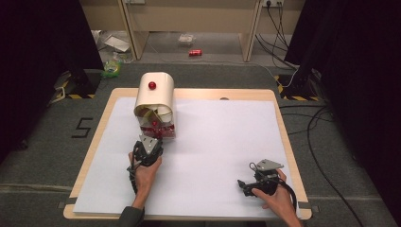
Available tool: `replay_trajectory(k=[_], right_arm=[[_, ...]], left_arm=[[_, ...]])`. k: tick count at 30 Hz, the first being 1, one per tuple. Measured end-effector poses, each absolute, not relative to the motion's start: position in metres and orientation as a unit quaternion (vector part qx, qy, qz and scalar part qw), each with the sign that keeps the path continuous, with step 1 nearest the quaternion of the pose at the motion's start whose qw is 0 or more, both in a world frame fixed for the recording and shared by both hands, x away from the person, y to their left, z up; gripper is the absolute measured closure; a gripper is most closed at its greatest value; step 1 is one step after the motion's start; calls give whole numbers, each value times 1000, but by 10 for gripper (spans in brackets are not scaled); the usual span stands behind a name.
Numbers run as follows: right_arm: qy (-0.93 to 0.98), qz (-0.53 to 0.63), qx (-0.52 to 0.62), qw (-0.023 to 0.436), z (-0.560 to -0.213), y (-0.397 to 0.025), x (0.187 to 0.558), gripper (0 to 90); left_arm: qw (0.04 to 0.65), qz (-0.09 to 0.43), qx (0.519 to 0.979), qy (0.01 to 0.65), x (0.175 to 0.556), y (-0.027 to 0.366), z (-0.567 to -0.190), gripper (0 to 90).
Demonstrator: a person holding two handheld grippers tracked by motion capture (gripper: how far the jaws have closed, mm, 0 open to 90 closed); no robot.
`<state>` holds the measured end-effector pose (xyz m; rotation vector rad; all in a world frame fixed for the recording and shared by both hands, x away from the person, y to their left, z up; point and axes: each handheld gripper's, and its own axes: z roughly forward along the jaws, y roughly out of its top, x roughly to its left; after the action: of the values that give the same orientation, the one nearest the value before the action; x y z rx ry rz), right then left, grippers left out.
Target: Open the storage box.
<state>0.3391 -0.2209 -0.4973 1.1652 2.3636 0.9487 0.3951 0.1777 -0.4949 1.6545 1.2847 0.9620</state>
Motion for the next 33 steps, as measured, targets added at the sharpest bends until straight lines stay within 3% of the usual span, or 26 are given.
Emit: replay_trajectory(k=[17, 33], right_arm=[[831, 334, 411, 169, -497, -221, 339, 18], [832, 334, 410, 170, -497, -221, 339, 18]], left_arm=[[375, 419, 636, 529, 395, 163, -496, 723], [383, 411, 642, 522, 394, 166, -496, 734]])
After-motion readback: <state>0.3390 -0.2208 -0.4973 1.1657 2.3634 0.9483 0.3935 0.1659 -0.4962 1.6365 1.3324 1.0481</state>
